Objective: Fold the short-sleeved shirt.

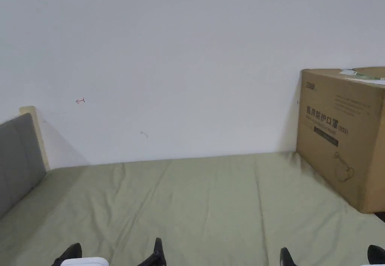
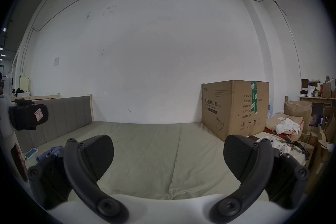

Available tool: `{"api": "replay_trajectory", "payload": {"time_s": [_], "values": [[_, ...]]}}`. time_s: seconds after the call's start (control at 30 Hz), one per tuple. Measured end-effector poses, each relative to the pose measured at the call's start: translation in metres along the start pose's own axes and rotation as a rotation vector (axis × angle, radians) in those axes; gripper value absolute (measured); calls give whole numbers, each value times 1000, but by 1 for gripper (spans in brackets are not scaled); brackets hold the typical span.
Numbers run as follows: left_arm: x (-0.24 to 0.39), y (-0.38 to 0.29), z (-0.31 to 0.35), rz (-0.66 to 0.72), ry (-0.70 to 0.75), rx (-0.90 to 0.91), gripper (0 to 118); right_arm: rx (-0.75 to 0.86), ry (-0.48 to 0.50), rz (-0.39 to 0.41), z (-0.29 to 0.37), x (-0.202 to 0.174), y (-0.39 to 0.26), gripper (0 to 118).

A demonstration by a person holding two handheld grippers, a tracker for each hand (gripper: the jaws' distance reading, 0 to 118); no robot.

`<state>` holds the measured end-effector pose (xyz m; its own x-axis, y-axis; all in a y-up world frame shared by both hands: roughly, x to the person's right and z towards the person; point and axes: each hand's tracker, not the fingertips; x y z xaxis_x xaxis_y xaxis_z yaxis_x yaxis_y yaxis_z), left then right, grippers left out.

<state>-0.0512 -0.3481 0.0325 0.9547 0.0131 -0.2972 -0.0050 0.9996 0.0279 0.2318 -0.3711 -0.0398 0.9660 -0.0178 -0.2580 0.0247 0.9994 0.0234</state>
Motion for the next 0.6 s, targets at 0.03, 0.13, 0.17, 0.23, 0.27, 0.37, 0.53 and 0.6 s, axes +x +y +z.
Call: {"api": "replay_trajectory", "payload": {"time_s": [0.03, 0.13, 0.17, 0.23, 0.27, 0.37, 0.53, 0.6], "values": [[0, 0, 0, -6, 3, 4, 95, 0, 8, -7, 1, 1, 1, 118], [3, 0, 4, -29, 42, 26, 16, -26, 54, -44, 3, 4, 8, 102], [4, 1, 3, -41, 66, 16, 2, -19, 86, -60, 3, 6, 10, 60], [3, 4, 0, -59, 116, -45, 3, -2, 78, -62, 5, 7, 14, 16], [3, 4, 0, -44, 135, -49, 3, -31, 14, -46, 1, 6, 16, 0], [-7, 3, -1, 33, 62, -55, 0, -82, 96, -163, -9, 22, 3, 0], [-10, 2, -11, 57, 11, -108, 0, -89, 5, -111, -7, 32, 0, 0], [-13, 1, -15, 56, 26, -143, 0, -94, 4, -94, -9, 37, -4, 0]]}}
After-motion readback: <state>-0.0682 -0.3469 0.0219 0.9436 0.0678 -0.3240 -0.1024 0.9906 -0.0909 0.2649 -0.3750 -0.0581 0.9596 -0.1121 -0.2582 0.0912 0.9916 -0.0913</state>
